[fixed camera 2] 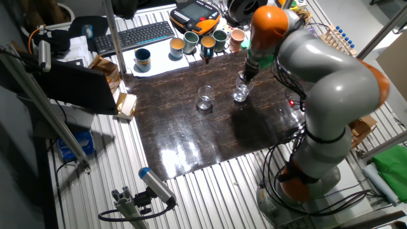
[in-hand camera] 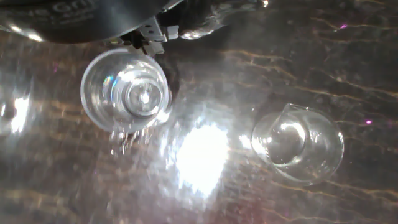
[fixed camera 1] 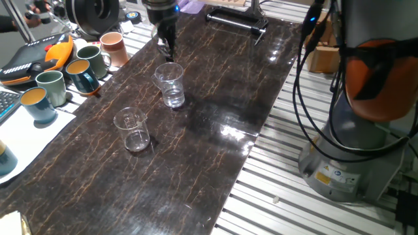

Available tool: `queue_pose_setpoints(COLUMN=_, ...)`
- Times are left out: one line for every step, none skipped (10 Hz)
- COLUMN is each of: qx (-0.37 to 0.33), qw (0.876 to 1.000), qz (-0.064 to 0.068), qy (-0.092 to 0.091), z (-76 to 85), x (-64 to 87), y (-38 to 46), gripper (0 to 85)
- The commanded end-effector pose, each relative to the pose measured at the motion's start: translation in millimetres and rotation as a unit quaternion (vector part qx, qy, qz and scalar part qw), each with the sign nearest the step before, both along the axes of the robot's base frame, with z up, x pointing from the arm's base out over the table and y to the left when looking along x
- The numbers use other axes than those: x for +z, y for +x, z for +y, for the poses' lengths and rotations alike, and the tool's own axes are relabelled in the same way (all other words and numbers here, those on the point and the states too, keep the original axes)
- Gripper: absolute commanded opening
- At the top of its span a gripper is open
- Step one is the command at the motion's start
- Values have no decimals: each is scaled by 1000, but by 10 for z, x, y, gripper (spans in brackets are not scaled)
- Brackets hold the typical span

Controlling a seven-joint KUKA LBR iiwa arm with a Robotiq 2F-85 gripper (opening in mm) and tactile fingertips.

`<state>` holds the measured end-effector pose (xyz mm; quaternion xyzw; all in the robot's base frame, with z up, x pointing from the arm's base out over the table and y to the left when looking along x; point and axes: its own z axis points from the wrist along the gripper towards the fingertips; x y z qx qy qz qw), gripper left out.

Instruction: Pour the water from one cup into another empty cup

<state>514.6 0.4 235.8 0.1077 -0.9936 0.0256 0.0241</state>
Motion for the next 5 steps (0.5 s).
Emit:
queue_pose_setpoints(qx=-132, qw=991, qz=-2, qy=0, z=1, x=-2, y=1, gripper=7)
queue_pose_setpoints(qx=-149, qw=989, qz=-7, qy=3, z=1, x=-2, y=1, gripper=7)
queue_pose_setpoints(qx=-172, qw=985, qz=-9, qy=-1, z=1, x=-2, y=1, gripper=7)
queue_pose_setpoints(qx=-182, qw=983, qz=-14, qy=-6, z=1, x=-2, y=1, gripper=100)
queue_pose_setpoints(qx=-189, qw=981, qz=-25, qy=-21, z=1, x=-2, y=1, gripper=217)
